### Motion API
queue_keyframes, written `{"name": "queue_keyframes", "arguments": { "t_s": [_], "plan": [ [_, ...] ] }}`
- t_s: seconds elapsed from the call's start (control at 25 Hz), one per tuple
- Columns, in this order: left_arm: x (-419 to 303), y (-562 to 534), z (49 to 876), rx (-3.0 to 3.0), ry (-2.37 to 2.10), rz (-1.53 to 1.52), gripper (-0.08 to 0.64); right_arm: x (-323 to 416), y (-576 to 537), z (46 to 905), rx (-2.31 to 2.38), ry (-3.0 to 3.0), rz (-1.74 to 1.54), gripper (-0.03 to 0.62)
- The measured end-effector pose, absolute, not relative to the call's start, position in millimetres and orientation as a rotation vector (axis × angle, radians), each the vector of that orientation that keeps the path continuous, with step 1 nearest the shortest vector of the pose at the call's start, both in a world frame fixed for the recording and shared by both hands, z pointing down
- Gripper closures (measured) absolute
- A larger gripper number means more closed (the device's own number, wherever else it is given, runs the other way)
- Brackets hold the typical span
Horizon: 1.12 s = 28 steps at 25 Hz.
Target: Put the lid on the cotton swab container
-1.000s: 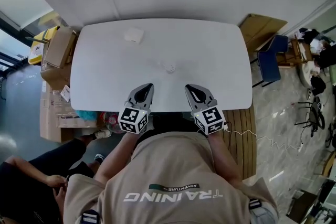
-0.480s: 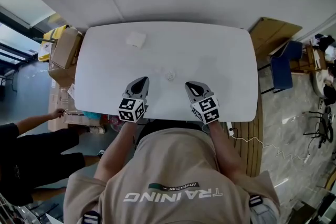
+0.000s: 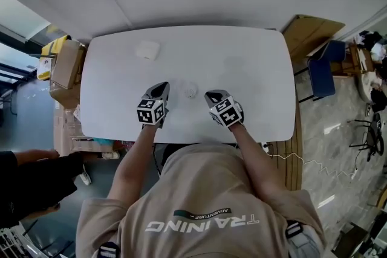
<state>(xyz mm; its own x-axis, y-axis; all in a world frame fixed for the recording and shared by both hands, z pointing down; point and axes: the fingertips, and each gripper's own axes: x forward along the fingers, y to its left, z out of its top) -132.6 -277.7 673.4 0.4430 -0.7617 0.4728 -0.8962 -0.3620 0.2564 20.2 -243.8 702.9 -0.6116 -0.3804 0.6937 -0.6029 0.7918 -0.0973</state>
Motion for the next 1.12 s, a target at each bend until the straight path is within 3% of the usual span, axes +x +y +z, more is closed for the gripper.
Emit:
{"name": "queue_keyframes", "arguments": {
  "t_s": [1.12],
  "plan": [
    [-41, -269, 677, 2.413, -1.121, 0.668, 0.548, -7, -247, 730, 0.554, -2.259, 0.465, 0.574]
  ]
}}
